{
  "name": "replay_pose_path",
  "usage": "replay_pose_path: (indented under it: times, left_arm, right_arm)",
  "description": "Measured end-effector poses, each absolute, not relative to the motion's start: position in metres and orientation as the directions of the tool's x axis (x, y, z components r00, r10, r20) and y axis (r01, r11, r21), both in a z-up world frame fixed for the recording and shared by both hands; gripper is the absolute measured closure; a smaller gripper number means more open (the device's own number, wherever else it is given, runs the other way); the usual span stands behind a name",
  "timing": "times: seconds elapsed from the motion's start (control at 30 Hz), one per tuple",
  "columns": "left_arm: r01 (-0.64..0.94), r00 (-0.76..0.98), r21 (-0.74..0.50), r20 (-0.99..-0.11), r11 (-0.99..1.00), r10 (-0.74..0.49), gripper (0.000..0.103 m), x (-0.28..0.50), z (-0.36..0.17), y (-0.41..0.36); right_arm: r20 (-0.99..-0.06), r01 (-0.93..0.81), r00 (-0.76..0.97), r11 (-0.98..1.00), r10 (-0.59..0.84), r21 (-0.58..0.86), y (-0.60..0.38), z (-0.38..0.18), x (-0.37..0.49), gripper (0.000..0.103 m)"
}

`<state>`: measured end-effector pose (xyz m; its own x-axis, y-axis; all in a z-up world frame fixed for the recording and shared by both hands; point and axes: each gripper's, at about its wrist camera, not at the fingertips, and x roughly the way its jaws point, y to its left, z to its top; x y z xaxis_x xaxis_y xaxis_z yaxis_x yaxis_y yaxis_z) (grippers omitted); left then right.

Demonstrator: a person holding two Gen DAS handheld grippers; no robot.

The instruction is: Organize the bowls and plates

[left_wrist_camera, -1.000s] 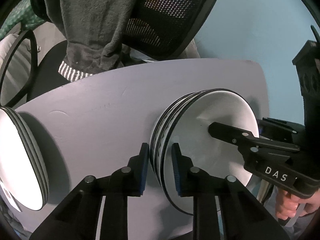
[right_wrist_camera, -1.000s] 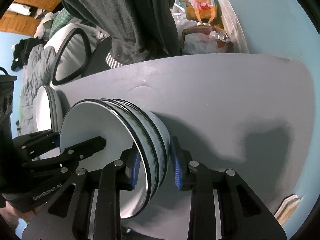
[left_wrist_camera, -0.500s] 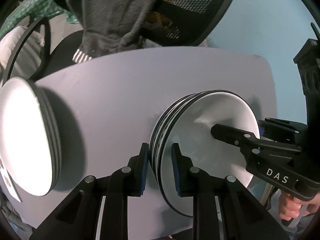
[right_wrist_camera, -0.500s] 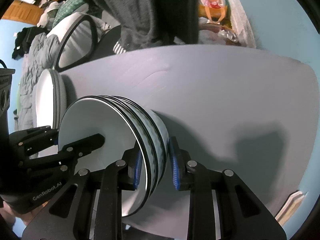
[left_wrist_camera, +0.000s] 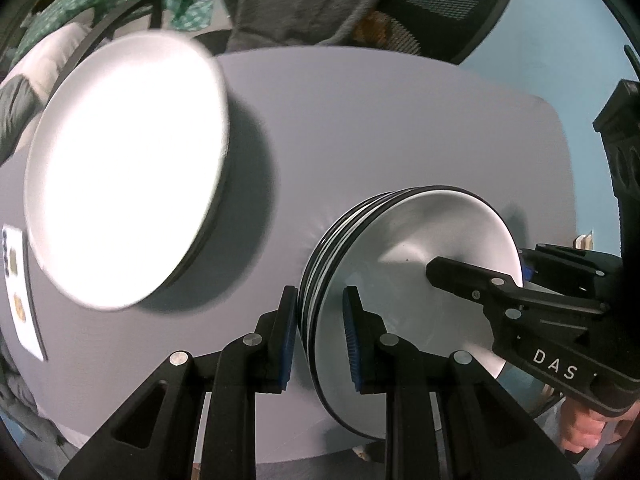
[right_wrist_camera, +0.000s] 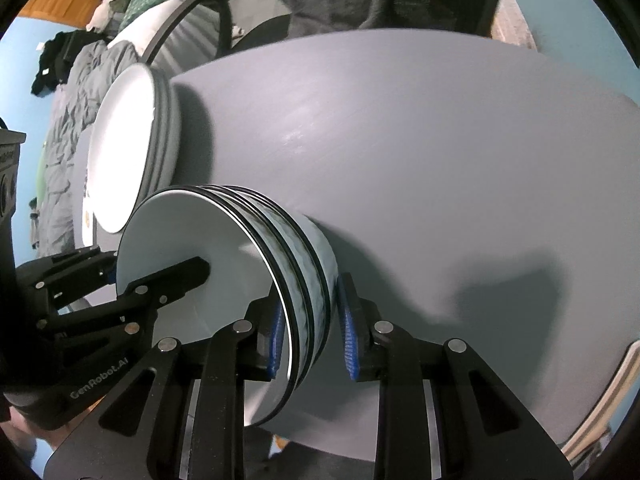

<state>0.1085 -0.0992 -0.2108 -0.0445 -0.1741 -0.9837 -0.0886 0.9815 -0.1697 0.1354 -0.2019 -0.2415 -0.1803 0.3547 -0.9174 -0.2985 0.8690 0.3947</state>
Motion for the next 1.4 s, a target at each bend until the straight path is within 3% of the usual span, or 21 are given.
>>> replay_pose_path:
  times: [0.8, 1.4]
  left_arm:
    - [-0.171, -0.033, -0.149, -0.987, 0.974, -0.157, 0.081, 0.015, -0.215, 0.013]
    - [-0.115, -0.025, -0.174, -0.984, 0.978, -0.178, 0.081, 0.025, -0.23, 0.012]
  right_arm:
    - [-0.916, -0.33, -0.203, 0.856, 0.347, 0.397, -0.104, -0.247, 0.07, 0.078]
    - [-0.916, -0.282, -0.179, 0.873, 0.359, 0.397, -0.096, -0.239, 0.048, 0.078]
